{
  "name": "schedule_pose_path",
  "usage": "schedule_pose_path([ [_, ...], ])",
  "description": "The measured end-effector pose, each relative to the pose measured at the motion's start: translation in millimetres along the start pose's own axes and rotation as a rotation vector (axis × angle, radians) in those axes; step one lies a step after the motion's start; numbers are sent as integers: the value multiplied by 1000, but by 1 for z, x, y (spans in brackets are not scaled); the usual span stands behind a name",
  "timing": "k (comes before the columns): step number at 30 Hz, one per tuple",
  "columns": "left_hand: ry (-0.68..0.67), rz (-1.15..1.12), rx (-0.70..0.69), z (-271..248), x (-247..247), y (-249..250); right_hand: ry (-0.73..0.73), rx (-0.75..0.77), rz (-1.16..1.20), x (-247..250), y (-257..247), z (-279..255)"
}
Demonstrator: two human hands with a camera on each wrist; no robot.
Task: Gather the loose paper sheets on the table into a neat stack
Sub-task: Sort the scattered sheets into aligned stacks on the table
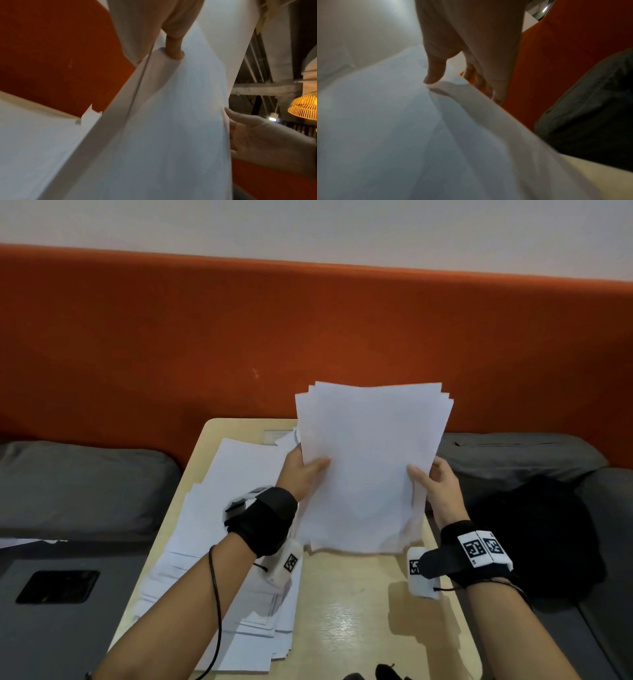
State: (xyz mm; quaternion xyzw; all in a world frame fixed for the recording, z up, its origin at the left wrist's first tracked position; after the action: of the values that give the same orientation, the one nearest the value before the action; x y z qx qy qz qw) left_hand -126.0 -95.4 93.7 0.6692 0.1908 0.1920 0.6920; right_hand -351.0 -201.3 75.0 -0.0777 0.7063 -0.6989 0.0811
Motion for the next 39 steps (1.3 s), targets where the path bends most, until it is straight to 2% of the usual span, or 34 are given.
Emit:
schedule_pose_path([
  [4,-1,-78,-54,10,3,25,-132,32,59,-6,-25,0],
  [7,17,-148,-86,9,4,39,-165,92,48,-11,-42,-1],
  [11,20,-172,-134,7,7,44,-157,148,91,-15,-54,-4],
  [19,73,-90,-125,-2,5,25,-158,105,78,-15,-44,-12],
  [26,115,-145,-260,1,2,47,-81,185,108,-14,-64,-9],
  [31,114,-121,-240,2,-3,42,-84,197,96,-18,-68,-12],
  [35,167,-112,-270,4,-5,45,-33,217,92,-18,-73,-12],
  [39,149,-136,-327,7,-6,56,-12,224,68,-16,-82,-11],
])
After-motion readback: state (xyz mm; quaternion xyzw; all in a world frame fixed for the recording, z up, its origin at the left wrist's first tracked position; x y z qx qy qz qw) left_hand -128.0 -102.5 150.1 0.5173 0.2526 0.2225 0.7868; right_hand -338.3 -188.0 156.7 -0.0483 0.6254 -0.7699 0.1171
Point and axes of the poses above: each hand's wrist, its own z-axis towards the middle knuckle, its own x-axis out of the back of the hand, y = z × x, the point moved 3 cm from there along z, towards the middle knuckle, and after that the axes turned 1 degree about y, right-handed, at the moved point
